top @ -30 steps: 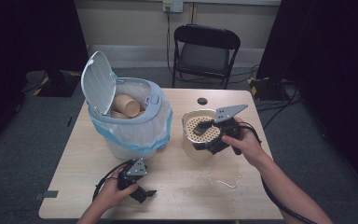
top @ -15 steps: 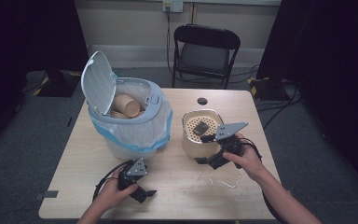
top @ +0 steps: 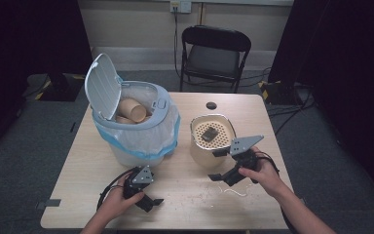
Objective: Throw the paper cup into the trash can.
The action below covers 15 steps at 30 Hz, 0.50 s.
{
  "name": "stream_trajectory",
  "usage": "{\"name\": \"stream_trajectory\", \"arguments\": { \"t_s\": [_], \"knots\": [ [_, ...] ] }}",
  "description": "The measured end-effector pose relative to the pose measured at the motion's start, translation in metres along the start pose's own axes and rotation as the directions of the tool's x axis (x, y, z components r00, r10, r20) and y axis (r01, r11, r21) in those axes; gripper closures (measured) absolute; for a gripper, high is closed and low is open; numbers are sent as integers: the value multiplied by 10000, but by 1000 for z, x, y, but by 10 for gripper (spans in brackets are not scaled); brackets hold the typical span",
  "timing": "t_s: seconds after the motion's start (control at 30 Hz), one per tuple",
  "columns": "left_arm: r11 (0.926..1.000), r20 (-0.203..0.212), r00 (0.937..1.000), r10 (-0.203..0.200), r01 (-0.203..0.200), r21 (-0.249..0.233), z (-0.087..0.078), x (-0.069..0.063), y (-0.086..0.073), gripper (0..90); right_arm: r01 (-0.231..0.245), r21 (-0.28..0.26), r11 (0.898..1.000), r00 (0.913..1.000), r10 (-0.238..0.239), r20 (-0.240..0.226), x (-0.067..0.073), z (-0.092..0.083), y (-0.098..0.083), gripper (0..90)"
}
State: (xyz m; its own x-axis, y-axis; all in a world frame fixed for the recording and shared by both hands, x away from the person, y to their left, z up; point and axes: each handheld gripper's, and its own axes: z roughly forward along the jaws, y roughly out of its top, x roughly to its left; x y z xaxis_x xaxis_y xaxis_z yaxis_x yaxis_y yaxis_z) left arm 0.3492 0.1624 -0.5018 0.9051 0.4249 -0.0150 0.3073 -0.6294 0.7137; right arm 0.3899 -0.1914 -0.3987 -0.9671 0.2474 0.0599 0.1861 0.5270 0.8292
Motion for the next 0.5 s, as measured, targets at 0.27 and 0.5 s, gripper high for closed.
{"name": "stream_trajectory", "arguments": {
  "t_s": [0.27, 0.5],
  "knots": [
    [9999, -82, 10000, -13, 14, 128, -4, 1, -3, 0, -271, 332, 9991, 9994, 278, -226, 11, 23, -38, 137],
    [9988, 35, 9993, -383, 382, 305, -13, 3, -3, 86, 42, 878, 9961, 9999, -33, -107, 20, 47, -65, 138]
  ]
}}
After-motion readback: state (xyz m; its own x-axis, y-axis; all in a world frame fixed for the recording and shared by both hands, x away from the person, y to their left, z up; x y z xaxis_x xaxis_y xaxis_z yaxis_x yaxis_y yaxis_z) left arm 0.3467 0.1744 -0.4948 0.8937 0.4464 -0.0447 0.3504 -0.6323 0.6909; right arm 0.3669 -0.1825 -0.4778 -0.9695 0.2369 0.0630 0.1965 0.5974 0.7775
